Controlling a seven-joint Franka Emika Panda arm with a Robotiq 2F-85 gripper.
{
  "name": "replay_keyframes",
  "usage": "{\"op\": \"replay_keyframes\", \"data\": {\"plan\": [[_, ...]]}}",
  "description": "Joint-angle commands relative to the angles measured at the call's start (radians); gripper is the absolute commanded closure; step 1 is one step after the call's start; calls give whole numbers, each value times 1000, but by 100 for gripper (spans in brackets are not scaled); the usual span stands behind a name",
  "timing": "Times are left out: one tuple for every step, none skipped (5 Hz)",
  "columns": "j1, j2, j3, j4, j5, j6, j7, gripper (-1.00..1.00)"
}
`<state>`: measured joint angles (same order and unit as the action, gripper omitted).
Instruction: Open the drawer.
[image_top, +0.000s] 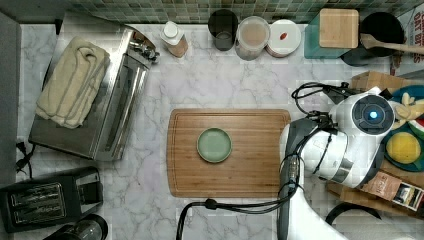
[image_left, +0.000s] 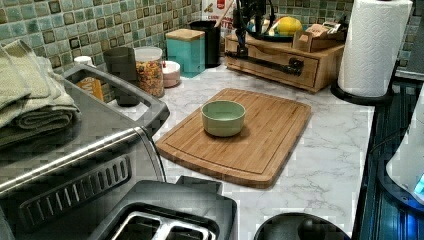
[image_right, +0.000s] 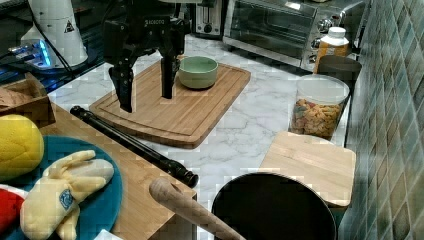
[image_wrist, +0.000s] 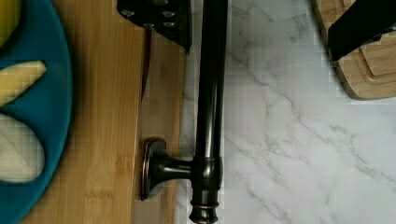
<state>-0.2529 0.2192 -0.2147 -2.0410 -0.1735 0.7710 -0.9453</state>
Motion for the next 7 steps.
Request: {"op": "replay_keyframes", "data": {"plan": [[4,84,-3,48,-12,73,40,-100],[56,109,-74,70,-57,67,59,-100],[54,103,-86,51,-101,84,107,-100],[47,100,-99,37,-93,102,106,-100],[56,109,-97,16,-38,114,129,-100],[57,123,-94,-15,16,184,134,-100],[63,147,-93,-15,28,208,150,-100]]}}
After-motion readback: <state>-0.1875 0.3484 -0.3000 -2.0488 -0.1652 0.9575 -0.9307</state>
